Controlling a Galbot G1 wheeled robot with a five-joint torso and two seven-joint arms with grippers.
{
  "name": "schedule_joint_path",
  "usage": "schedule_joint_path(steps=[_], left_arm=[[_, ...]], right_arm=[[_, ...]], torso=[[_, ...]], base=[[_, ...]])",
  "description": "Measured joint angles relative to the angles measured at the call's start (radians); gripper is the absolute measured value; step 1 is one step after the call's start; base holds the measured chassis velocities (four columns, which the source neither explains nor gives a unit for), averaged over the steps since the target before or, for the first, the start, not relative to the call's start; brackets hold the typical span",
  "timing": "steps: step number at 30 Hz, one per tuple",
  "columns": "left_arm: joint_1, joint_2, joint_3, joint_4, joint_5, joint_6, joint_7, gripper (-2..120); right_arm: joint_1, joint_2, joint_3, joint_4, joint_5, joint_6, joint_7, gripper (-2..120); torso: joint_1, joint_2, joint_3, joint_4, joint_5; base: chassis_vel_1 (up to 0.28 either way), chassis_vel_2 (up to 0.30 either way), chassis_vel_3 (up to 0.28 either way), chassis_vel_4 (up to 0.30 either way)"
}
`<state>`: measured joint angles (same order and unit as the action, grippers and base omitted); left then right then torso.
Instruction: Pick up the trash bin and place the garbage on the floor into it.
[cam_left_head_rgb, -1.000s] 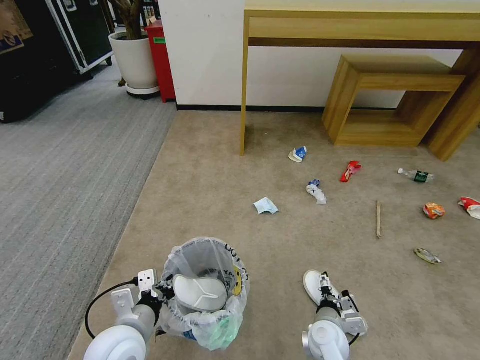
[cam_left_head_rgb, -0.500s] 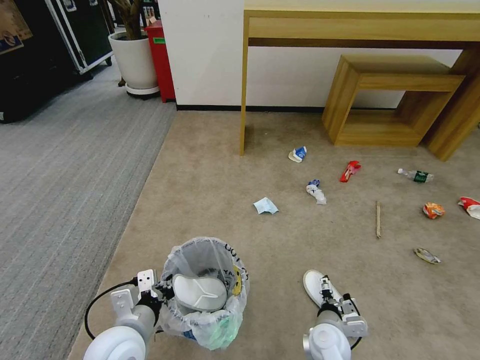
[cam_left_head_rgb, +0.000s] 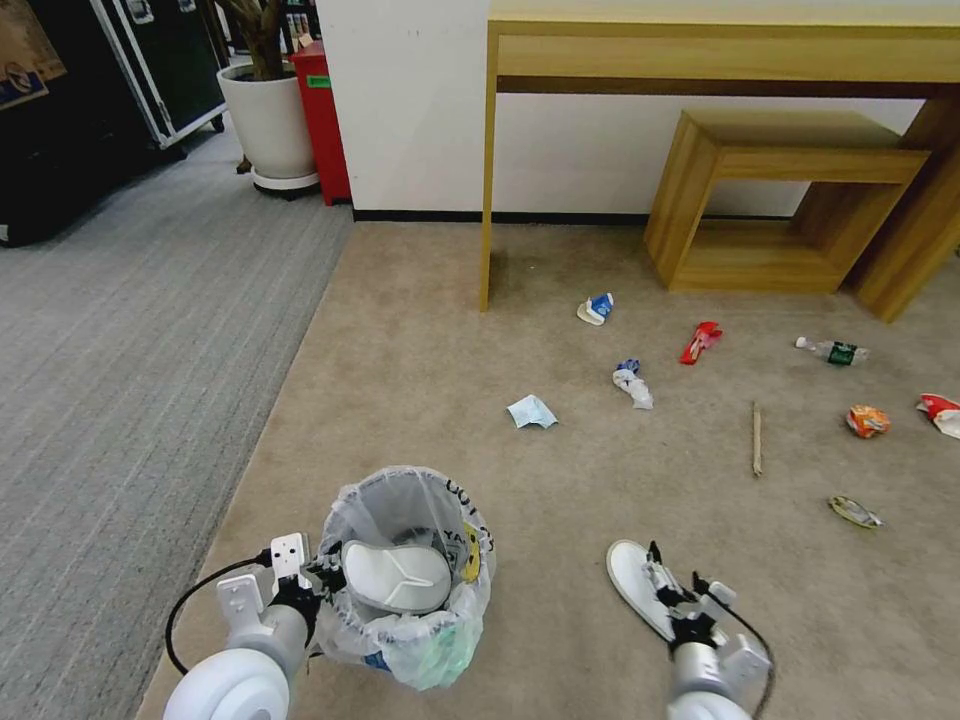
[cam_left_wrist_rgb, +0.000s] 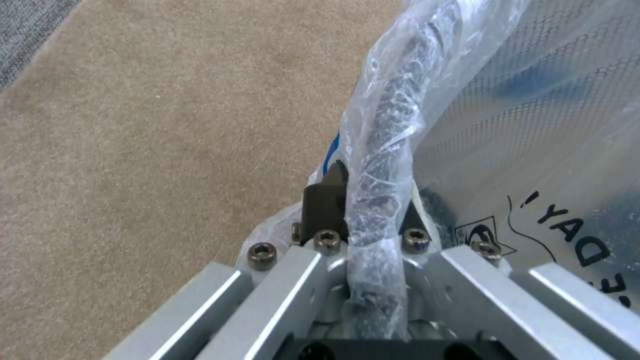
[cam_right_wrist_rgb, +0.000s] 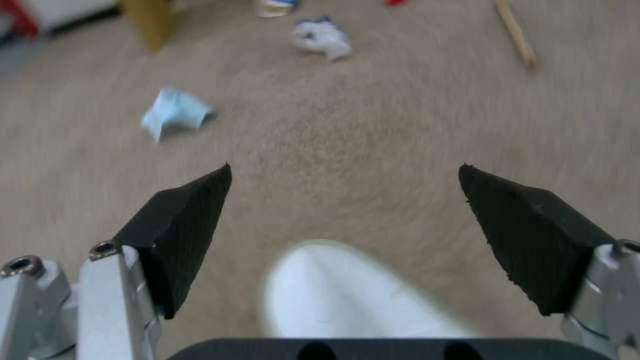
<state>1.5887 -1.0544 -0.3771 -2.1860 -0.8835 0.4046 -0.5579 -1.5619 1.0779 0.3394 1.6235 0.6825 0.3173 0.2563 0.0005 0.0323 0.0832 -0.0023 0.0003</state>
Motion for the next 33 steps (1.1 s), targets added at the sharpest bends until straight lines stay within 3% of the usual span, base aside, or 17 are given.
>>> schedule_joint_path(steps=[2, 10, 22, 33], left_arm=[[-0.001, -0.005, 0.0, 0.002, 0.004, -0.001, 0.002, 0], [0.003, -0.021, 0.003, 0.007, 0.016, -0.003, 0.004, 0], [0.007, -0.04, -0.006, 0.008, 0.025, -0.009, 0.005, 0], [0.024, -0.047, -0.011, 0.009, 0.037, -0.014, 0.005, 0]], right_arm=[[-0.013, -0.078, -0.004, -0.036, -0.087, 0.033, -0.032, 89], [0.021, -0.162, -0.051, -0.111, -0.148, 0.051, -0.054, 86], [0.13, -0.178, -0.22, -0.274, -0.177, 0.048, -0.047, 80], [0.218, -0.144, -0.314, -0.396, -0.208, 0.062, -0.048, 76]], torso=[[0.0, 0.0, 0.0, 0.0, -0.0001], [0.0, 0.0, 0.0, 0.0, -0.0004], [0.0, 0.0, 0.0, 0.0001, -0.0001], [0.0, 0.0, 0.0, 0.0, -0.0003]], base=[[0.0, 0.0, 0.0, 0.0], [0.0, 0.0, 0.0, 0.0], [0.0, 0.0, 0.0, 0.0], [0.0, 0.0, 0.0, 0.0]])
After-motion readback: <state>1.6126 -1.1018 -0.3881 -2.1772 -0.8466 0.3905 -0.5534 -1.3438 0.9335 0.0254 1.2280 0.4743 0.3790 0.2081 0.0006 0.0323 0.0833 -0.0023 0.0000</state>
